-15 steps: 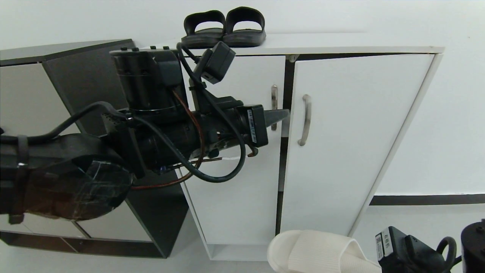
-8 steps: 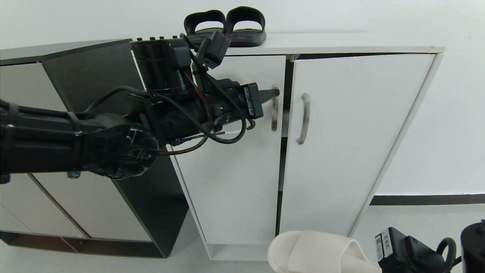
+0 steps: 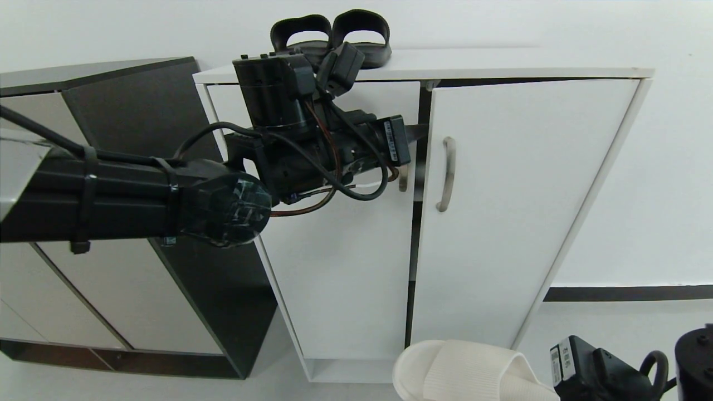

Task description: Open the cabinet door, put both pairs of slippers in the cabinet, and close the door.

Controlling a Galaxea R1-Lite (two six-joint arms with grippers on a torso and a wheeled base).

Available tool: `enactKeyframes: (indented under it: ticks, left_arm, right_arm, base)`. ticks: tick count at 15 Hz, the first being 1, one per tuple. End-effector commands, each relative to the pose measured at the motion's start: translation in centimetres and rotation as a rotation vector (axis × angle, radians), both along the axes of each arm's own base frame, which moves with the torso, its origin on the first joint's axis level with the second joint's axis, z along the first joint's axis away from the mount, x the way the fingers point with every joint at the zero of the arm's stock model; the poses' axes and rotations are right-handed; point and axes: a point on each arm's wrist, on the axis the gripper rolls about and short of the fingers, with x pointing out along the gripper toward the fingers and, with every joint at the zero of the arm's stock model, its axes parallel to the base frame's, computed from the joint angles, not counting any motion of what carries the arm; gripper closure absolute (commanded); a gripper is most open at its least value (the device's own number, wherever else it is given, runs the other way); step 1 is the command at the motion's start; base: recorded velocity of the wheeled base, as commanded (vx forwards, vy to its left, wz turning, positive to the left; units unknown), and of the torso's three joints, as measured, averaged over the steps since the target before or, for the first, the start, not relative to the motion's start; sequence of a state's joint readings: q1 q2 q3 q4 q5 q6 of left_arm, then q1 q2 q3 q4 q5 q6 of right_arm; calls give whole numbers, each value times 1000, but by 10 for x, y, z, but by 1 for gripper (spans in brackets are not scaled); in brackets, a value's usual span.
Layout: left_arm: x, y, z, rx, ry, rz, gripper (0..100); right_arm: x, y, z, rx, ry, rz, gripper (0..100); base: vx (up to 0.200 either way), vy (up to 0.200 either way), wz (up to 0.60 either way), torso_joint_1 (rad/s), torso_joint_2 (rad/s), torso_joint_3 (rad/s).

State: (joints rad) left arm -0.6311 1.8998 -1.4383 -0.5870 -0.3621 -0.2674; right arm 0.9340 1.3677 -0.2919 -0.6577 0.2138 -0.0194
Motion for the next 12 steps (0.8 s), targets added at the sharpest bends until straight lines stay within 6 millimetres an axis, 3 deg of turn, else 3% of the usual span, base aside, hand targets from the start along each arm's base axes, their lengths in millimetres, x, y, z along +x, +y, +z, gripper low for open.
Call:
enactKeyframes:
  ticks: [1,4,7,9,12]
  left_arm:
    - [2,-5,-2,2,2,-7,100]
    - [3,-10,-2,14,18,-15,100]
    - [-8,-19,-1,13,13,-43,100]
    - [-53,-32,3,27,4,-117,100]
    - [-88,-46,4,52,-29,-206,100]
  right_arm:
    - [-2,0,-2,-10,2,15,100]
    - [-4,1,-4,-18,0,29,100]
    - [-8,1,-8,-32,10,48,100]
    - [-14,-4,-10,-32,9,62,100]
    - [-26,-5,-9,-20,1,121,100]
  base:
    - [0,0,0,0,0,0]
    - [0,0,0,0,0,0]
    - [-200,0,0,4,-1,2]
    - [-200,0,0,0,7,0]
    - [-200,0,0,2,1,5]
